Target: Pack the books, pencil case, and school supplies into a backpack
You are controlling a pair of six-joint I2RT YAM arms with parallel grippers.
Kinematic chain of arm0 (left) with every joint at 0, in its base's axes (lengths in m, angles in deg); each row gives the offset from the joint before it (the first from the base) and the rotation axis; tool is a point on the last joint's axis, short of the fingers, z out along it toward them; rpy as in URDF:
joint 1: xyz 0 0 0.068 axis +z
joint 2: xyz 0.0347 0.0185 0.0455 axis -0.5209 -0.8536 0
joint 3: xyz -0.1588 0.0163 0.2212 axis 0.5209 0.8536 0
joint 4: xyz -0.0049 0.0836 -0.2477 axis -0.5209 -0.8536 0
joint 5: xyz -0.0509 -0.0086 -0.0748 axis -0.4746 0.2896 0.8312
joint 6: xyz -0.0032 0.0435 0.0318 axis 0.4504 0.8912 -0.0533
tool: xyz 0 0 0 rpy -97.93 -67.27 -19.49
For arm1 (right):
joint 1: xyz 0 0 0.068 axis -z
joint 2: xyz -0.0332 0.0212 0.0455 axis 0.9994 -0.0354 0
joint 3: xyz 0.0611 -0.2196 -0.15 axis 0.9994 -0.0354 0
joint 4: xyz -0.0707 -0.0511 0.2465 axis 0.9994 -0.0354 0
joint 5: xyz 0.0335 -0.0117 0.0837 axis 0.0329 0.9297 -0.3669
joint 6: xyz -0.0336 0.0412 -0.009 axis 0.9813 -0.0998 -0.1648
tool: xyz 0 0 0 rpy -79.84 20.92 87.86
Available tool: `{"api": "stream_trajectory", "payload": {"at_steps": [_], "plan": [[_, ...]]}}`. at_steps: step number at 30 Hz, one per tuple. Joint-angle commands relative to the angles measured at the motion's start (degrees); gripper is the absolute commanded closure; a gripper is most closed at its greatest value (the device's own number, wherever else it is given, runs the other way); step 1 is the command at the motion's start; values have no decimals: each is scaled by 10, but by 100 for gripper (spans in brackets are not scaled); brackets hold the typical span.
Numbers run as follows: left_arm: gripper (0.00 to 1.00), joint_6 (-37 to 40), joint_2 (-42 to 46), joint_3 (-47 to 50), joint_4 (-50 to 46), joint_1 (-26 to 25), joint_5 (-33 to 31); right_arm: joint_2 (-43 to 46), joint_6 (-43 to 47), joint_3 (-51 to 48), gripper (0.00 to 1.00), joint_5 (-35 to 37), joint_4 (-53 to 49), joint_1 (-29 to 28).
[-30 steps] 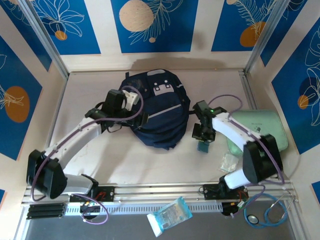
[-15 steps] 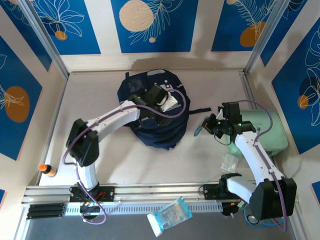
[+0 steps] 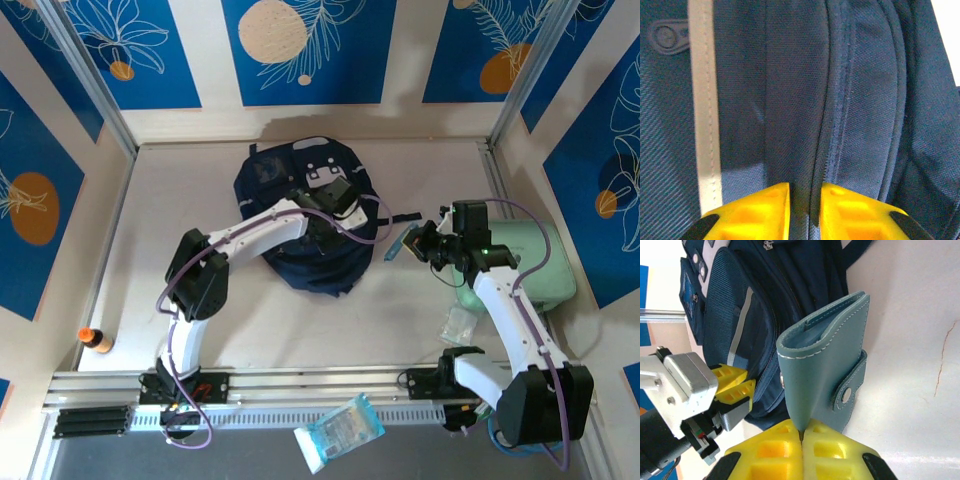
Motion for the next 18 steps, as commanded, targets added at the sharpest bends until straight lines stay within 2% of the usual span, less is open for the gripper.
{"api": "stream_trajectory", "payload": {"at_steps": [1,6,10,13,18], "plan": [[85,6,4,-30,-11,6,-41,17,-7,5,100,-25,10,7],[91,0,36,-44,-20,9,-4,24,-12,-8,100,-63,50,8],[94,-16,63,-51,-5,15,30,21,-48,-38,100,-143,162,1],[96,-33,81,-56,16,22,49,8,-94,-59,100,-178,265,-21],[97,-80,97,-68,45,43,89,-38,-141,-61,100,-179,392,-66]]}}
